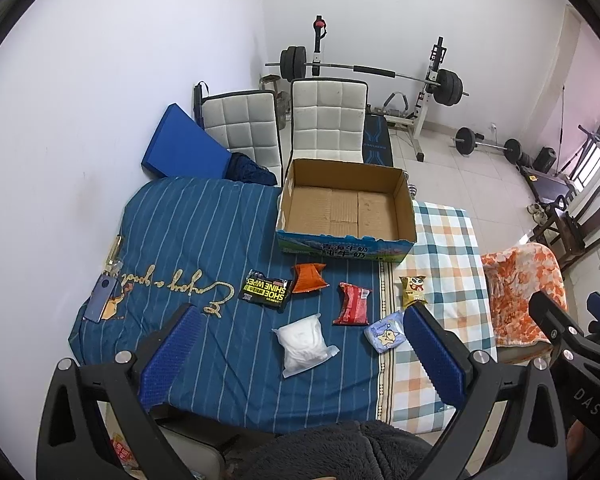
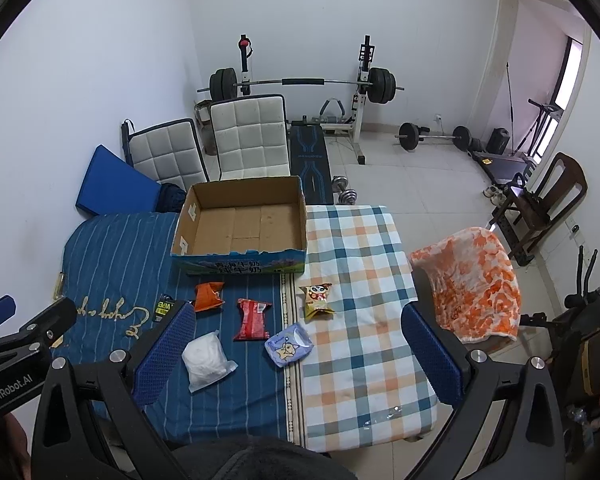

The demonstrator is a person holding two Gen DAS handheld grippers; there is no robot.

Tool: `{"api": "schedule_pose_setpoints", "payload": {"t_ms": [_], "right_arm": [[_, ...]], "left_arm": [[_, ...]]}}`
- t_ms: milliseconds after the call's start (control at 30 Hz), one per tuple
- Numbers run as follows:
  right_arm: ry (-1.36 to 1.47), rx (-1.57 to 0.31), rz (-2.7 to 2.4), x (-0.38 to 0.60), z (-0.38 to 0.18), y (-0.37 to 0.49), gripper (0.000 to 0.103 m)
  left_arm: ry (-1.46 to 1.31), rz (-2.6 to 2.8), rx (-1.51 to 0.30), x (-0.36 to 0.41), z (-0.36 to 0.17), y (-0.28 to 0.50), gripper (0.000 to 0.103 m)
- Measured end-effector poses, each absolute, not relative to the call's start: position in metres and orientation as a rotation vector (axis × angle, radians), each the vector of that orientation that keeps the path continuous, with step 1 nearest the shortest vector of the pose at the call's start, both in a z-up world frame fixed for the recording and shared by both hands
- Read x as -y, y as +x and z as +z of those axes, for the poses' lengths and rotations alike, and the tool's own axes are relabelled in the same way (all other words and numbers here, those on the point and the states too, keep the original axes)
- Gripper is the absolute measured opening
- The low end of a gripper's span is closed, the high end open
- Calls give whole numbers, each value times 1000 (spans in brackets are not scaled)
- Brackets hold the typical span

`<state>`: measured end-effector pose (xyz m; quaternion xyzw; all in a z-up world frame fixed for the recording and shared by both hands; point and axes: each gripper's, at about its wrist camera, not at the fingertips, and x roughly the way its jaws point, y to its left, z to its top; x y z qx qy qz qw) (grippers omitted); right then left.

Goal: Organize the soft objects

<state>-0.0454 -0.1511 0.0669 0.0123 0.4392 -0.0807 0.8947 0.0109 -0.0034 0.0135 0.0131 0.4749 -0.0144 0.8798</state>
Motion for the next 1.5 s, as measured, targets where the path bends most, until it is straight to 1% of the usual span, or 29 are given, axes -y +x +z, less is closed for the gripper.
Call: {"api": "schedule_pose_setpoints", "payload": {"t_ms": [500, 667, 767, 900, 1067, 1133, 1233, 1333, 1433, 1500], "right_arm": [[36, -927, -173, 157, 61, -53, 103], [90, -962, -161, 171, 36, -43, 103], [108, -1022, -149, 178, 3, -24, 103], [138, -1158, -147, 190, -67, 15, 103], [163, -1344, -159, 203, -167, 60, 103], [174, -1424, -170, 206, -216, 78, 103], [143, -1515, -182, 206, -275, 99, 103], [108, -1577, -147, 197, -314, 115, 103], [82, -1585, -115, 186, -334, 132, 103], [15, -1641, -134, 177, -357, 144, 103]], "left_arm": [[13, -42, -1016, 6, 2, 15, 103], [40, 5, -1055, 4, -30, 37, 103], [25, 22, -1142, -5, -72, 56, 103], [-23, 61, -1293, -23, -142, 82, 103], [-100, 88, -1453, -36, -229, 104, 103], [-127, 89, -1522, -38, -266, 111, 103], [-117, 99, -1597, -36, -314, 123, 103], [-112, 98, -1657, -36, -355, 131, 103], [-128, 96, -1710, -31, -389, 140, 103], [-132, 100, -1749, -27, -410, 145, 103]]}}
